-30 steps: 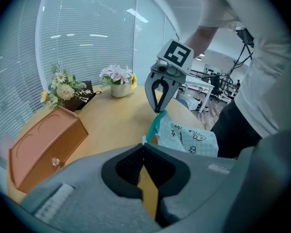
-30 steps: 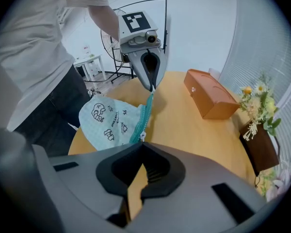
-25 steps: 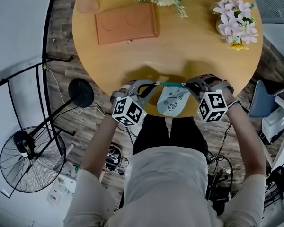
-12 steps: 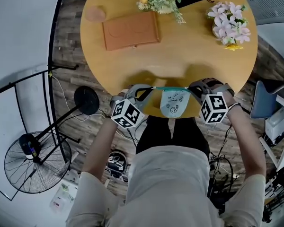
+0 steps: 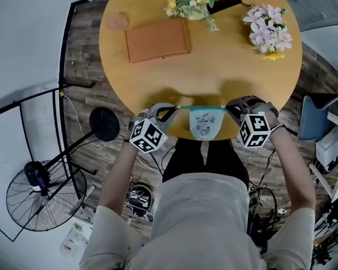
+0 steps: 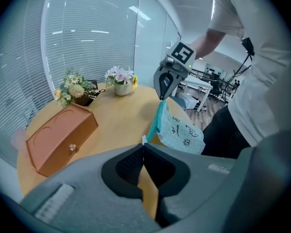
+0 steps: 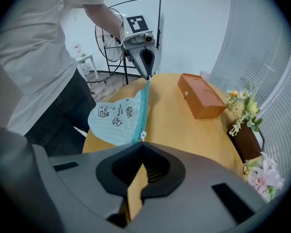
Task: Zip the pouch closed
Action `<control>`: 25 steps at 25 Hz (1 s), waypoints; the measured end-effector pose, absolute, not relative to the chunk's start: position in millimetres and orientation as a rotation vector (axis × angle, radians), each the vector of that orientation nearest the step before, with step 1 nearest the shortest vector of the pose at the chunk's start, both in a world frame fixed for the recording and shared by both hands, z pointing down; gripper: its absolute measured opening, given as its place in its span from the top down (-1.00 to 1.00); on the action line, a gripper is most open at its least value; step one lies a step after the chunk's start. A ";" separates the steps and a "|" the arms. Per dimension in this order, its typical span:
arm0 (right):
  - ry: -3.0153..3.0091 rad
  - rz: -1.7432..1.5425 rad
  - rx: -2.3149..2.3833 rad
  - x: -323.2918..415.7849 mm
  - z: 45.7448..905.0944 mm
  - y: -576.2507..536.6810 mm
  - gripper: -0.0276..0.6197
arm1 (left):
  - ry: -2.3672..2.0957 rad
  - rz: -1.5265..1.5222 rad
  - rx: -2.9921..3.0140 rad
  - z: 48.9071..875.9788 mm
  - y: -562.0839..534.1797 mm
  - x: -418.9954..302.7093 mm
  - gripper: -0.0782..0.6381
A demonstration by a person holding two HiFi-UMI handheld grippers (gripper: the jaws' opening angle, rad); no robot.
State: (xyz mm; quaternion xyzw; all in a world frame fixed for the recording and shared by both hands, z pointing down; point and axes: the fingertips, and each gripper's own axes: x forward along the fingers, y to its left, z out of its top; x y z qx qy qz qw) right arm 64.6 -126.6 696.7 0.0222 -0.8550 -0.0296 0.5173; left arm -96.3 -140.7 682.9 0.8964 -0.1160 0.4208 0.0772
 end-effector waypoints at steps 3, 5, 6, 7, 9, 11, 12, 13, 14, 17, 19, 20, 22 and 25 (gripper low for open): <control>-2.047 -0.069 0.062 62.6 698.2 -125.0 0.91 | -0.356 1.255 2.678 684.0 -140.4 -98.3 0.73; -2.042 -0.077 0.084 61.1 699.5 -126.8 0.91 | -0.368 1.275 2.692 684.7 -141.2 -99.0 0.73; -2.040 -0.082 0.103 60.6 700.4 -127.9 0.90 | -0.378 1.288 2.703 684.9 -141.2 -99.0 0.73; -2.036 -0.085 0.125 60.6 701.5 -128.7 0.90 | -0.387 1.299 2.714 684.9 -140.7 -98.6 0.72; -2.030 -0.079 0.173 61.1 702.3 -130.0 0.88 | -0.396 1.310 2.734 684.3 -139.0 -96.7 0.72; -2.035 -0.045 0.227 61.3 700.0 -133.6 0.82 | -0.411 1.291 2.739 682.3 -139.8 -94.3 0.72; -2.039 -0.027 0.254 61.6 697.9 -136.2 0.79 | -0.424 1.271 2.736 680.9 -141.1 -93.0 0.71; -2.041 -0.016 0.280 62.3 695.4 -139.0 0.75 | -0.438 1.248 2.732 679.3 -142.5 -91.4 0.69; -2.041 -0.013 0.304 63.0 692.6 -141.6 0.75 | -0.448 1.227 2.730 677.4 -143.7 -89.7 0.64; -2.039 -0.011 0.360 63.7 682.3 -145.4 0.70 | -0.462 1.185 2.740 669.8 -142.9 -86.0 0.62; -2.040 -0.004 0.394 63.4 673.1 -145.6 0.69 | -0.464 1.170 2.751 663.5 -140.8 -85.3 0.59; -2.040 0.000 0.412 63.7 668.3 -145.7 0.68 | -0.465 1.164 2.756 660.1 -140.3 -85.0 0.58; -2.038 0.007 0.452 65.7 658.5 -146.5 0.68 | -0.467 1.147 2.765 652.7 -140.3 -84.4 0.55; -2.041 0.032 0.528 68.4 639.4 -146.9 0.68 | -0.486 1.104 2.776 636.2 -142.1 -85.4 0.54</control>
